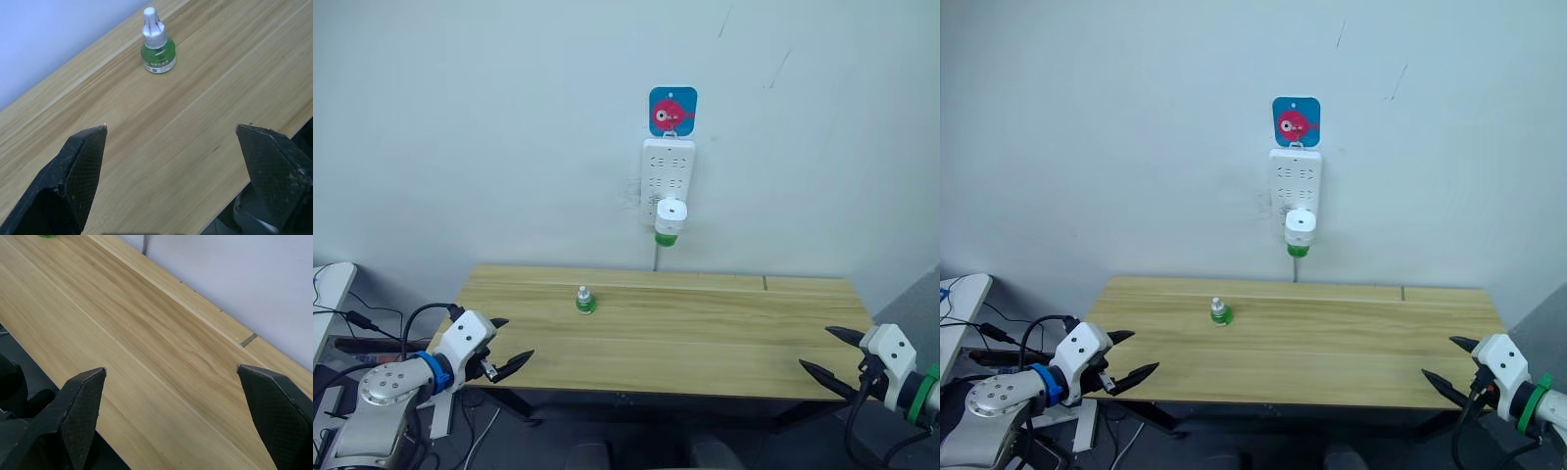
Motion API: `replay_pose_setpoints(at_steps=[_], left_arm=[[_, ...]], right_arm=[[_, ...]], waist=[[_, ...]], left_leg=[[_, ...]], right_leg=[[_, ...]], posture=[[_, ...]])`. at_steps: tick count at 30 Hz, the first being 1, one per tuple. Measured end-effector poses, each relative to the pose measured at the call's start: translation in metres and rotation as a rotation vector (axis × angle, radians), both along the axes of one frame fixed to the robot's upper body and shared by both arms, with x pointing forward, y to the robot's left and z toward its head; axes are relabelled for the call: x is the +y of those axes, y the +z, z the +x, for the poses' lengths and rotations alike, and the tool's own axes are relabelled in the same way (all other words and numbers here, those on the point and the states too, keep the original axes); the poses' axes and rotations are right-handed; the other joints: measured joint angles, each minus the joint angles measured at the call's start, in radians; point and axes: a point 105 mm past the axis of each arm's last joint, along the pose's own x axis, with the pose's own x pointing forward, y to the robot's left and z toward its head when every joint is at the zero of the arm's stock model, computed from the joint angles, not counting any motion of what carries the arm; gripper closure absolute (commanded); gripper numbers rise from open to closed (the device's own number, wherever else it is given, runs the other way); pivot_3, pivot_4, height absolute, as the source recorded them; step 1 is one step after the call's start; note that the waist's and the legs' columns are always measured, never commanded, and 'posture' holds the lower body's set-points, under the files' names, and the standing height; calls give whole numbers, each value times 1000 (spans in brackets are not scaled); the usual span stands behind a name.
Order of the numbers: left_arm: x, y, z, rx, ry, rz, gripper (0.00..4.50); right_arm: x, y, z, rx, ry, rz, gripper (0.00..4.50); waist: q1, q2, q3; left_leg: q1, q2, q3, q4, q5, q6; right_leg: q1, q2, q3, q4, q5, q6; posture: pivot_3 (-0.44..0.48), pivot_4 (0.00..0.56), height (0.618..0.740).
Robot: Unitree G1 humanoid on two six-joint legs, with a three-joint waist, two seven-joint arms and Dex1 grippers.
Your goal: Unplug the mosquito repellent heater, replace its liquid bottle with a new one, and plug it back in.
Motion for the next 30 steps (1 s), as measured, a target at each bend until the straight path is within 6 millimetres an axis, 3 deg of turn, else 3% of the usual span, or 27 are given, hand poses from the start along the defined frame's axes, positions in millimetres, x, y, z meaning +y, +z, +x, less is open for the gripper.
replay_pose_setpoints(at_steps=[22, 30], left_arm=[[1, -7, -5, 76, -14, -114, 0], [11, 4, -1, 22, 51, -161, 0]], right_arm=[[1, -3, -3, -8, -11, 11, 35], [12, 0, -4, -16, -8, 24, 35]], waist=[[0, 4, -3], [0, 5, 1]], left_leg=[[0, 0, 0, 0, 0, 0], [0, 1, 0, 0, 0, 0]], right_leg=[[0, 0, 0, 0, 0, 0], [0, 0, 0, 0, 0, 0]], posture=[[122, 40, 740], [104, 91, 740]])
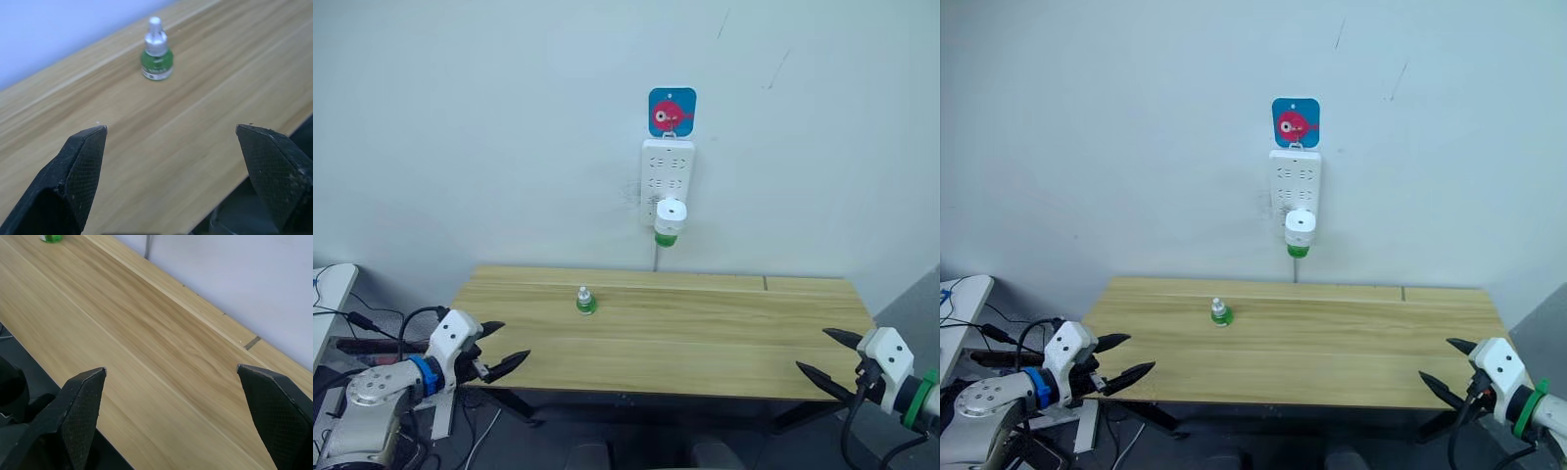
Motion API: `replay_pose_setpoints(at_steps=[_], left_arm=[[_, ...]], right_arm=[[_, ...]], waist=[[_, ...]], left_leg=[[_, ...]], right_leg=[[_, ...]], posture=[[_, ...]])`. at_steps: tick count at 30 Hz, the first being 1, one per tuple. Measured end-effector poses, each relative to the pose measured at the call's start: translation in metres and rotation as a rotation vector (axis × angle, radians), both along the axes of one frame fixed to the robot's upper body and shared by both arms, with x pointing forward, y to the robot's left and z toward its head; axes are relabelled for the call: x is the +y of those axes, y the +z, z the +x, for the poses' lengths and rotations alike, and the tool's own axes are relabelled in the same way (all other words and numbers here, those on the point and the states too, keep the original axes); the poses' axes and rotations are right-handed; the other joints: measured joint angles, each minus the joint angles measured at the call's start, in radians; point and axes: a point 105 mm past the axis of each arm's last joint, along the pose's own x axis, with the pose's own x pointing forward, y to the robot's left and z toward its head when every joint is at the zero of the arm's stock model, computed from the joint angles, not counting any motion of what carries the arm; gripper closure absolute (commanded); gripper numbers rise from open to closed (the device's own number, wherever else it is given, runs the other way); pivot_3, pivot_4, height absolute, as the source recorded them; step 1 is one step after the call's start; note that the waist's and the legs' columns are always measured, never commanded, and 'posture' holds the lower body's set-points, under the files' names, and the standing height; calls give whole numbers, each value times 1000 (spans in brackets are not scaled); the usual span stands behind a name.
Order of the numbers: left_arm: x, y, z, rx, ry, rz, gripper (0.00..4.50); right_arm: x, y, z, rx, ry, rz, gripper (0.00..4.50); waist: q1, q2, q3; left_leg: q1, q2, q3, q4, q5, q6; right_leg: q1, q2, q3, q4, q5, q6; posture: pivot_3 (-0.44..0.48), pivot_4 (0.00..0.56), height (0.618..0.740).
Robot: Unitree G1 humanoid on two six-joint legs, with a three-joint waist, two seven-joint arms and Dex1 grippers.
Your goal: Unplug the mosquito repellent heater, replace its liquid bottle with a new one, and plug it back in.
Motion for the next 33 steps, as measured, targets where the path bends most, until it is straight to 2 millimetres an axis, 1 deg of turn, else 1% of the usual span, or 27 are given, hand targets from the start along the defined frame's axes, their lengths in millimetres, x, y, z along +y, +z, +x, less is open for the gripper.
replay_pose_setpoints(at_steps=[3, 4, 5, 7, 10, 11, 12, 13, 14, 15, 16, 17, 20, 23, 25, 28, 33], left_arm=[[-6, 5, 4, -3, 7, -19, 0], [-10, 9, 8, -12, 6, -31, 0], [-16, 17, 14, -35, 2, -53, 0], [-27, 32, 25, -74, -22, -78, 0], [-50, 71, 55, -183, -79, -117, 0], [-53, 75, 57, -192, -86, -121, 0], [-64, 89, 63, -234, -124, -129, 0], [-75, 99, 84, -260, -107, -190, 0], [-90, 111, 100, -292, -121, -234, 0], [-104, 121, 108, -320, -148, -255, 0], [-116, 129, 116, -338, -177, -269, 0], [-123, 134, 121, -349, -190, -275, 0], [-134, 147, 138, -378, -201, -306, 580], [-146, 148, 150, -364, -209, -330, 580], [-153, 152, 156, -379, -223, -332, 580], [-158, 160, 165, -407, -225, -332, 580], [-167, 171, 178, -448, -241, -330, 580]], right_arm=[[13, 3, 2, -12, 17, 25, 35], [17, 6, 2, -20, 19, 35, 35], [23, 12, 4, -36, 25, 45, 35], [34, 24, 8, -71, 42, 63, 35], [68, 61, 22, -182, 90, 146, 35], [71, 64, 23, -192, 92, 154, 35], [84, 80, 25, -241, 124, 184, 35], [89, 88, 33, -238, 70, 252, 35], [98, 98, 39, -258, 74, 292, 35], [108, 108, 41, -283, 100, 316, 35], [116, 118, 41, -305, 117, 339, 35], [120, 123, 41, -311, 123, 355, 35], [127, 133, 46, -317, 102, 378, 0], [133, 140, 50, -325, 87, 394, 0], [136, 145, 51, -332, 86, 400, 0], [137, 146, 52, -331, 66, 390, 0], [140, 147, 55, -329, 42, 382, 0]], waist=[[-1, -1, 13], [-1, -1, 18], [-1, -1, 25], [2, -1, 37], [3, 0, 58], [2, 0, 61], [-5, -1, 64], [-10, -4, 78], [-7, -3, 85], [-8, -2, 89], [-9, -2, 91], [-12, -3, 92], [-32, -6, 103], [-41, -6, 113], [-48, -7, 121], [-61, -8, 130], [-65, -8, 138]], left_leg=[[1, 1, 0, 0, 0, 0], [1, 1, 0, 1, 0, 0], [0, 2, 0, 1, 0, 0], [0, 2, -1, 1, 0, 0], [0, 1, 0, 2, 0, 0], [0, 1, 0, 2, 0, 0], [-2, 0, 2, 1, 0, 0], [-3, 0, 0, 3, -2, 2], [-11, 0, -4, 6, -2, 2], [-15, 0, -6, 8, -1, 2], [-15, -1, -6, 8, -1, 2], [-15, -1, -5, 8, -2, 3], [-16, -2, -6, 7, -2, 3], [-17, -2, -7, 7, -2, 3], [-17, -2, -8, 7, -2, 3], [-17, -2, -9, 7, -2, 3], [-18, -2, -9, 7, -2, 3]], right_leg=[[0, -2, 0, 0, 0, 0], [0, -2, 0, 1, 0, 0], [0, -3, 0, 1, 0, 0], [0, -3, 0, 1, 0, 0], [0, 1, -1, 2, 0, 0], [0, 1, -1, 2, 0, 0], [4, 1, 0, 1, -1, 2], [5, 1, -1, 2, -2, 5], [0, 3, -3, 3, 2, 10], [-3, 4, -3, 3, 4, 13], [-2, 4, -3, 2, 5, 14], [-1, 4, -3, 1, 4, 14], [-2, 3, -3, 0, 4, 14], [-2, 3, -4, 0, 4, 14], [-2, 3, -5, 1, 4, 14], [-2, 3, -5, 1, 4, 14], [-2, 3, -5, 0, 4, 15]], posture=[[86, 117, 740], [86, 117, 740], [67, 136, 740], [49, 149, 740], [18, 171, 740], [-7, 183, 740], [-11, 187, 740], [-23, 193, 740], [-35, 197, 740], [-40, 197, 740], [-52, 202, 740], [-58, 207, 740], [-82, 217, 740], [-97, 225, 740], [-111, 231, 740], [-123, 230, 740], [-139, 238, 740]])
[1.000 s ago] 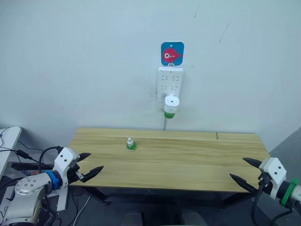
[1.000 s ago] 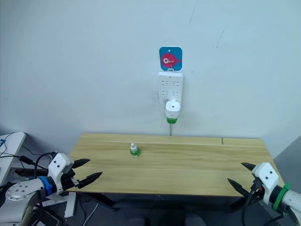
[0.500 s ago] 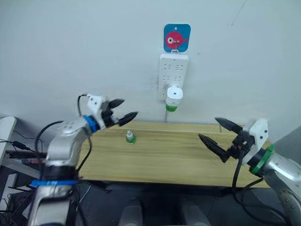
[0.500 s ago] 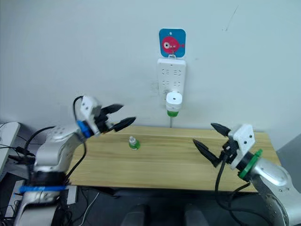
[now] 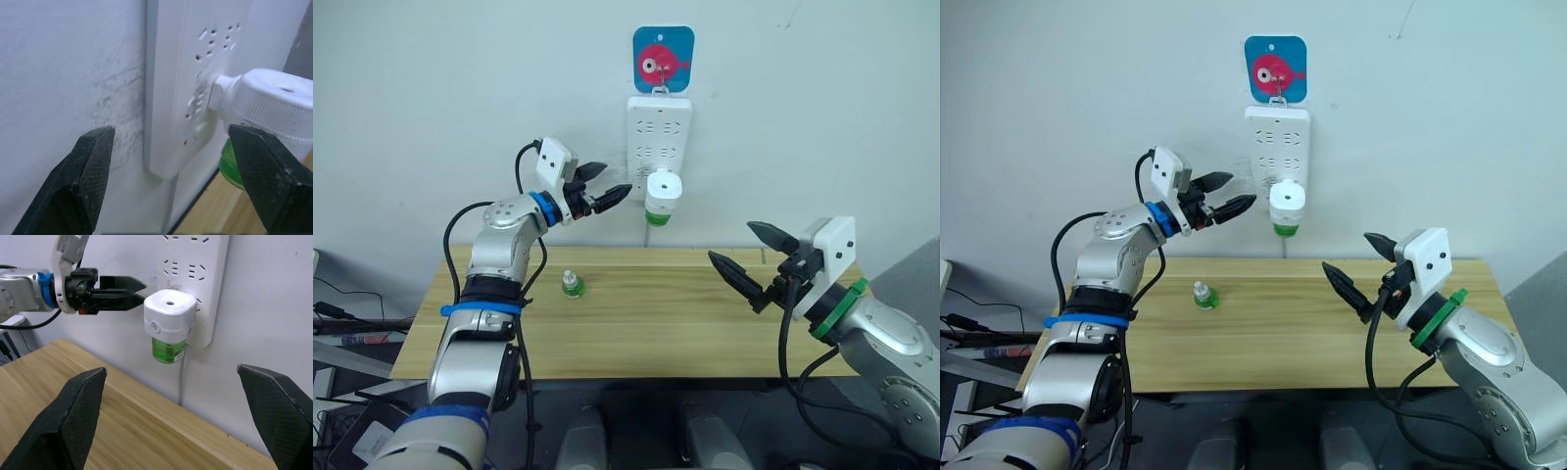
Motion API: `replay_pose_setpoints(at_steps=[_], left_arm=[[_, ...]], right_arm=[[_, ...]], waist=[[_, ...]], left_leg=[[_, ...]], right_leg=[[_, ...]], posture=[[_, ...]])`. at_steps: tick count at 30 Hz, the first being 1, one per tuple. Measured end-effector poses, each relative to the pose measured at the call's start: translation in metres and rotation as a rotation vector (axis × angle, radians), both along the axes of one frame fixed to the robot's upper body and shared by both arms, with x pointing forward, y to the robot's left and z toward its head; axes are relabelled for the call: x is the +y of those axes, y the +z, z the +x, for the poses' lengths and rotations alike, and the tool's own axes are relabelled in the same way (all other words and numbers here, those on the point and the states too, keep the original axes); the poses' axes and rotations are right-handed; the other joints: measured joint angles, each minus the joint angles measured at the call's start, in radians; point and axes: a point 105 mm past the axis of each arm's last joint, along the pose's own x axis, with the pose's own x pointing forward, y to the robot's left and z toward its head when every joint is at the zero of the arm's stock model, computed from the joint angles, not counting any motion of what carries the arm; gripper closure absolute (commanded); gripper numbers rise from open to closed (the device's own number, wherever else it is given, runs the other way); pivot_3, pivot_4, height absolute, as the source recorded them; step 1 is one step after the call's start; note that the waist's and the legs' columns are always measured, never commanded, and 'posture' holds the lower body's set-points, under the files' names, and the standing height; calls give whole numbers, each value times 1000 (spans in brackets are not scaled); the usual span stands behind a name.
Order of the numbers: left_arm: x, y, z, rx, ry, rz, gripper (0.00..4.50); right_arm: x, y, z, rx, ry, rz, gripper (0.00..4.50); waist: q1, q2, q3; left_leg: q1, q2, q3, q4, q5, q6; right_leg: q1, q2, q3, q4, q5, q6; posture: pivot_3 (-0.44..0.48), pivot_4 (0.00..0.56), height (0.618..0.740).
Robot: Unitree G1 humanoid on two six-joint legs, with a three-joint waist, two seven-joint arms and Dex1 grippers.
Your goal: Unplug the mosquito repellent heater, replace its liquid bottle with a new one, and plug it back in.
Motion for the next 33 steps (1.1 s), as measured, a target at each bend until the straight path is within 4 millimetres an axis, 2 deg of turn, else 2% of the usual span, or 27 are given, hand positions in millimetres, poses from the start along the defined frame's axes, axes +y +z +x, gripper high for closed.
replay_pose_setpoints(at_steps=[19, 26, 33], left_arm=[[-19, 6, 12, -27, -100, 69, 580], [-32, 12, 9, -45, -161, 78, 580], [-34, 13, 9, -51, -163, 76, 580]], right_arm=[[5, 0, -4, 1, -35, 32, 0], [9, -2, -5, 9, -20, 37, 0], [13, -3, -6, 12, -7, 36, 0]], waist=[[4, -1, 17], [-6, -2, 23], [-6, -2, 24]], left_leg=[[-6, -3, -7, 3, 1, 0], [-11, -3, -7, 4, 2, 0], [-13, -3, -9, 4, 2, 0]], right_leg=[[0, -1, -5, 0, 1, 2], [-5, -1, -4, -1, 1, 3], [-7, -1, -6, 0, 1, 3]], posture=[[-175, 253, 740], [-174, 254, 740], [-183, 253, 740]])
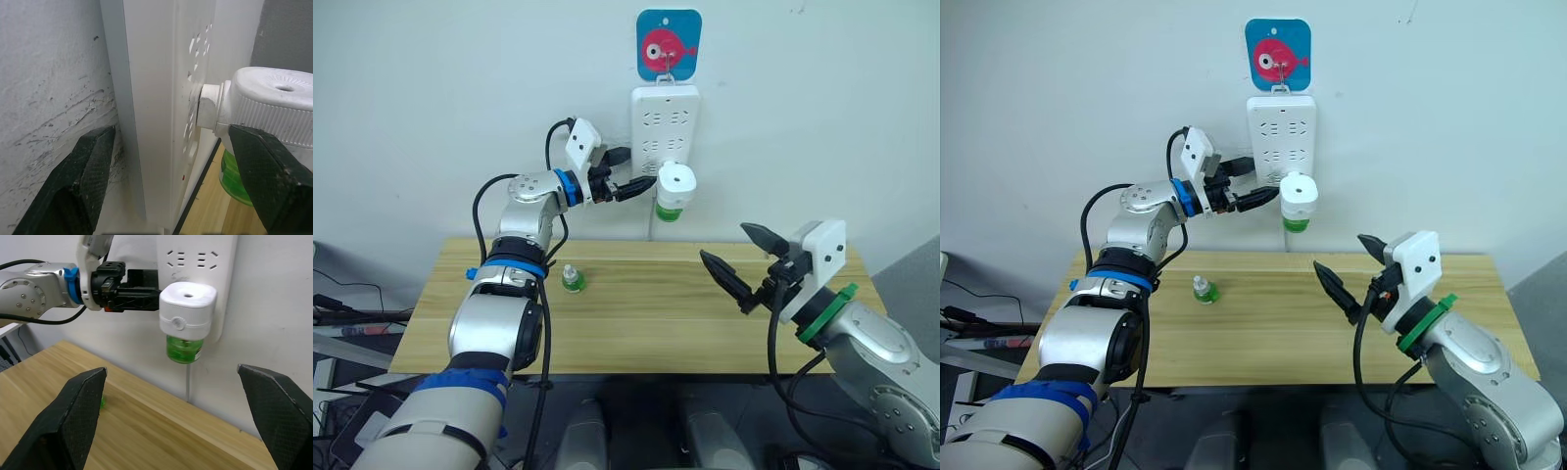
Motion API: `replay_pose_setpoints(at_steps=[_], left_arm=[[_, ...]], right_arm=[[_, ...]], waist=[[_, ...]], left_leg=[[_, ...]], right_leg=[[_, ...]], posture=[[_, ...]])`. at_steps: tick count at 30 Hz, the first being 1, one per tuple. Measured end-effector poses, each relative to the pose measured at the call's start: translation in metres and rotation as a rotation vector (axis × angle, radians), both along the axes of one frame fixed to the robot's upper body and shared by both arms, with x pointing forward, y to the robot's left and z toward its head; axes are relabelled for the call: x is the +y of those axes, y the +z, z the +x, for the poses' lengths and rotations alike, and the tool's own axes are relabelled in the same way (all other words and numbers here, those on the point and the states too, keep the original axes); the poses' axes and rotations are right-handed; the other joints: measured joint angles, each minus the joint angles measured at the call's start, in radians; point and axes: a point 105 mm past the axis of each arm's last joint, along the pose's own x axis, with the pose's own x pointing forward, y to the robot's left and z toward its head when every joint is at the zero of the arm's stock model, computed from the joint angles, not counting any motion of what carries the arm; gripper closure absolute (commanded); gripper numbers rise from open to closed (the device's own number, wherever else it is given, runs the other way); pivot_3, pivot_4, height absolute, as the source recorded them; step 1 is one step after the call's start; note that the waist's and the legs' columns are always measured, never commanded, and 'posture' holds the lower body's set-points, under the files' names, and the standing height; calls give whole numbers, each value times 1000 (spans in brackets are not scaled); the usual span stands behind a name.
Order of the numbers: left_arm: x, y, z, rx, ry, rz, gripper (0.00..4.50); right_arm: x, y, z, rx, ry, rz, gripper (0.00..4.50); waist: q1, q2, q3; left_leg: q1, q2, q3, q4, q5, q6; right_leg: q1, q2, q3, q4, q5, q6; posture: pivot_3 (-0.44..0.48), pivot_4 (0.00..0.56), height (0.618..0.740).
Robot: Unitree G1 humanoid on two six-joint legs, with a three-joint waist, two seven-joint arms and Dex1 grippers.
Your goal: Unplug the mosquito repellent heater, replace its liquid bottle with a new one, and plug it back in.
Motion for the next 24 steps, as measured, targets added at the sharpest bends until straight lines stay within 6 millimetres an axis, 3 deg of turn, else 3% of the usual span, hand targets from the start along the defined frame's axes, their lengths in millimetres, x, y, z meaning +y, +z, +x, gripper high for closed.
replay_pose_setpoints(at_steps=[3, 9, 24], left_arm=[[-1, 1, -2, 14, -24, -16, 1172], [-3, 4, -6, 17, -69, -16, 3086], [-4, 6, -9, 8, -86, -4, 3183]], right_arm=[[2, 1, 0, -5, 4, 0, 0], [6, 10, 13, -48, -55, 14, 0], [40, 23, 76, -140, -231, -16, 0]], waist=[[-6, 0, 1], [-24, 0, 2], [-24, 1, 6]], left_leg=[[0, 0, 0, 0, 0, 0], [-3, 1, 3, -3, 0, 0], [-4, 1, 4, -3, 0, 0]], right_leg=[[0, 0, 0, 0, 0, 0], [-7, 1, 3, 1, 0, 0], [-9, 0, 4, 1, 0, 0]], posture=[[-182, 255, 740], [-183, 254, 740], [-179, 249, 740]])
